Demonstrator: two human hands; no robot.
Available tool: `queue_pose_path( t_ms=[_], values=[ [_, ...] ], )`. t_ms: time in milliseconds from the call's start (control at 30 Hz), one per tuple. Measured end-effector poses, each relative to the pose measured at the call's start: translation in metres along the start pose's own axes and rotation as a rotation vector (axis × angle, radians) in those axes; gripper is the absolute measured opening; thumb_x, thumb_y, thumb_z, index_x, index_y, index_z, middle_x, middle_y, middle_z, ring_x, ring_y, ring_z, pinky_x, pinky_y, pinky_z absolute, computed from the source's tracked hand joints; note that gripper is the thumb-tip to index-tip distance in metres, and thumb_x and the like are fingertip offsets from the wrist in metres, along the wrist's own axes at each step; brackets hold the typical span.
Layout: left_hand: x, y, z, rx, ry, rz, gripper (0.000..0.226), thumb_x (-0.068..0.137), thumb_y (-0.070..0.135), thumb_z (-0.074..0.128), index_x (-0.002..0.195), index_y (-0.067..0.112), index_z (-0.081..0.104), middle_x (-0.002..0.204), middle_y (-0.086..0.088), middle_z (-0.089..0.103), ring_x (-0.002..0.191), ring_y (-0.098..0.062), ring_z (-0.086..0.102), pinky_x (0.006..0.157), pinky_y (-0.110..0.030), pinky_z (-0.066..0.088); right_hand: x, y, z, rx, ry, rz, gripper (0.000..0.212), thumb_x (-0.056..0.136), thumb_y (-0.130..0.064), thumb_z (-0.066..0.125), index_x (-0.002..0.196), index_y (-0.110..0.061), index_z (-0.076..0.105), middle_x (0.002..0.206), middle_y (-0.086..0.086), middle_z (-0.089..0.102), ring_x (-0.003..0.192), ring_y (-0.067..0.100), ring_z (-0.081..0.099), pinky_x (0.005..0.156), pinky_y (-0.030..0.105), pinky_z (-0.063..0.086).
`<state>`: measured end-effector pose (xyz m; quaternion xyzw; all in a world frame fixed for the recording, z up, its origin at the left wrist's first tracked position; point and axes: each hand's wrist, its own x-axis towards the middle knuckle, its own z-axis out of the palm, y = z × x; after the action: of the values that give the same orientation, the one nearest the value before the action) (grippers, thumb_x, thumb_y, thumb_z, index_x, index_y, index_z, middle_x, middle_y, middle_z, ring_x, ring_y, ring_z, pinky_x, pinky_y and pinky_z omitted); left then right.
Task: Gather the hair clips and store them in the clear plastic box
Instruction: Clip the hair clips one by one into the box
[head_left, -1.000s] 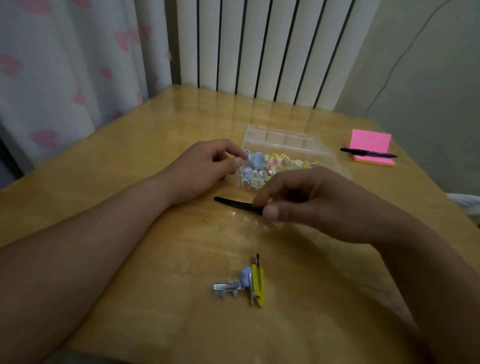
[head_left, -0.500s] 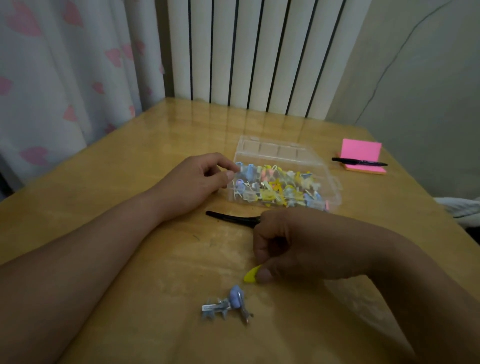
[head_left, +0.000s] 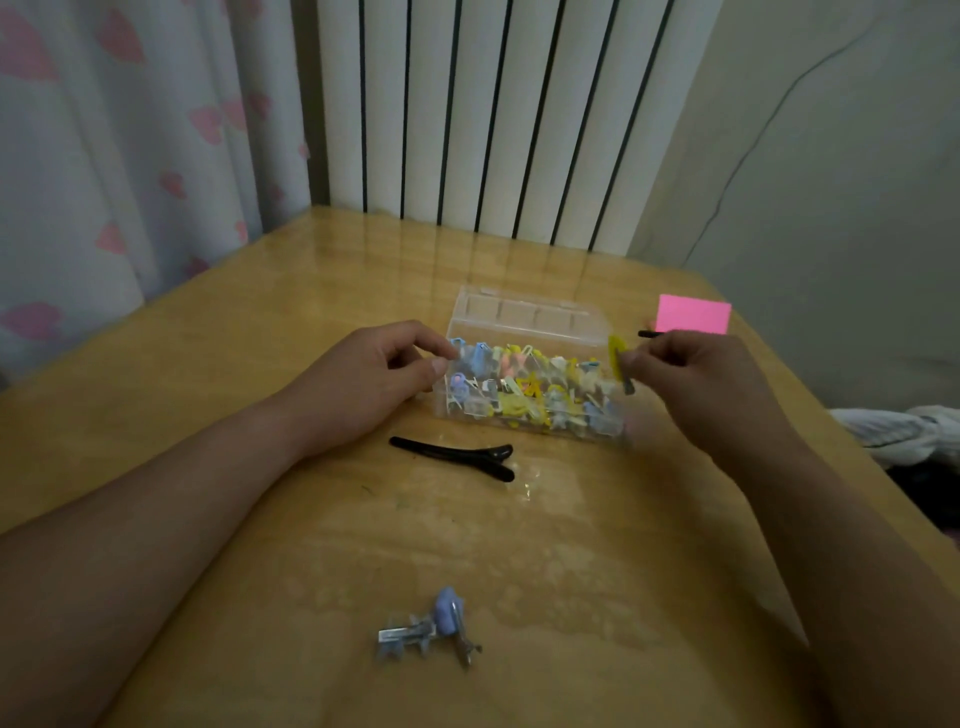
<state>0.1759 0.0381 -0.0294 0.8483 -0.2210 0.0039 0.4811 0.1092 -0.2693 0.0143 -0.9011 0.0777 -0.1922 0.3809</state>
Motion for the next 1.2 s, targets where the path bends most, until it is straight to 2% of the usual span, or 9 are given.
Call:
queue_pose_path(
  t_ms=[67,133,400,600,767,867,967,1067,1200],
  values=[
    [0.000,0.000,0.000,-0.005,0.003,0.004,0.015,0.102,0.035,0.066,0.112,0.042,0.075,0.094,-0.007,0.071,0.095,-0.026,0.067,0.092,-0.043,0.054,0.002,0.004,0.008,-0.104,-0.068,0.012,0.019,0.096,-0.030,0.075,0.080,-0.019,0.078,0.070,-0.005,0.070,0.056,0.002,0.056,0.056,0.029,0.040],
    [0.000,0.000,0.000,-0.008,0.003,0.006,0.015,0.102,0.035,0.066,0.112,0.042,0.075,0.093,-0.005,0.071,0.094,-0.025,0.066,0.090,-0.039,0.054,0.005,0.004,0.013,-0.193,-0.108,0.008,0.019,0.094,-0.029,0.075,0.078,-0.020,0.078,0.069,-0.004,0.072,0.061,0.008,0.061,0.057,0.030,0.045],
    [0.001,-0.001,0.000,-0.002,0.001,0.005,0.015,0.103,0.035,0.066,0.113,0.041,0.075,0.094,-0.005,0.071,0.095,-0.025,0.066,0.090,-0.039,0.054,0.009,-0.001,0.015,-0.271,-0.166,0.068,0.019,0.088,-0.031,0.078,0.072,-0.022,0.080,0.064,0.000,0.074,0.063,0.016,0.066,0.060,0.032,0.047],
    [0.000,0.000,0.000,0.000,0.009,0.020,0.015,0.103,0.032,0.067,0.113,0.038,0.075,0.095,-0.011,0.070,0.095,-0.030,0.065,0.094,-0.046,0.053,0.008,0.001,0.018,-0.356,-0.144,0.043,0.026,0.087,-0.039,0.080,0.072,-0.020,0.071,0.067,0.000,0.071,0.069,0.020,0.066,0.067,0.038,0.051],
    [0.000,0.000,0.000,0.007,0.012,0.012,0.015,0.103,0.032,0.067,0.114,0.037,0.075,0.093,-0.009,0.070,0.094,-0.028,0.066,0.091,-0.041,0.053,0.006,0.005,0.019,-0.315,-0.089,0.013,0.024,0.090,-0.031,0.076,0.078,-0.014,0.065,0.074,0.004,0.068,0.071,0.021,0.063,0.063,0.037,0.047],
    [0.001,0.000,0.000,0.010,0.014,0.013,0.015,0.102,0.033,0.067,0.114,0.037,0.075,0.089,-0.005,0.069,0.088,-0.023,0.066,0.088,-0.038,0.052,0.004,0.004,0.019,-0.305,-0.047,-0.048,0.024,0.092,-0.035,0.074,0.077,-0.019,0.063,0.073,0.000,0.064,0.070,0.018,0.060,0.060,0.034,0.043],
    [0.000,0.000,0.000,0.024,0.011,0.017,0.015,0.103,0.033,0.066,0.115,0.035,0.075,0.092,-0.008,0.071,0.093,-0.027,0.066,0.091,-0.041,0.053,-0.003,-0.003,0.020,-0.251,0.005,-0.156,0.023,0.094,-0.036,0.073,0.079,-0.022,0.063,0.073,-0.003,0.061,0.067,0.014,0.055,0.058,0.032,0.041],
    [0.000,0.001,0.000,0.023,0.014,0.015,0.015,0.103,0.033,0.066,0.114,0.036,0.075,0.093,-0.011,0.071,0.094,-0.028,0.067,0.094,-0.045,0.054,-0.012,-0.011,0.025,-0.170,-0.016,-0.258,0.021,0.096,-0.034,0.073,0.082,-0.023,0.063,0.073,-0.002,0.062,0.067,0.015,0.056,0.061,0.035,0.045],
    [-0.001,0.002,0.000,0.045,0.020,0.009,0.015,0.103,0.034,0.066,0.115,0.034,0.075,0.095,-0.013,0.072,0.091,-0.021,0.070,0.096,-0.045,0.055,-0.024,-0.021,0.034,-0.117,-0.084,-0.379,0.011,0.098,-0.034,0.072,0.089,-0.028,0.068,0.078,-0.010,0.065,0.071,0.007,0.058,0.064,0.030,0.047]
  ],
)
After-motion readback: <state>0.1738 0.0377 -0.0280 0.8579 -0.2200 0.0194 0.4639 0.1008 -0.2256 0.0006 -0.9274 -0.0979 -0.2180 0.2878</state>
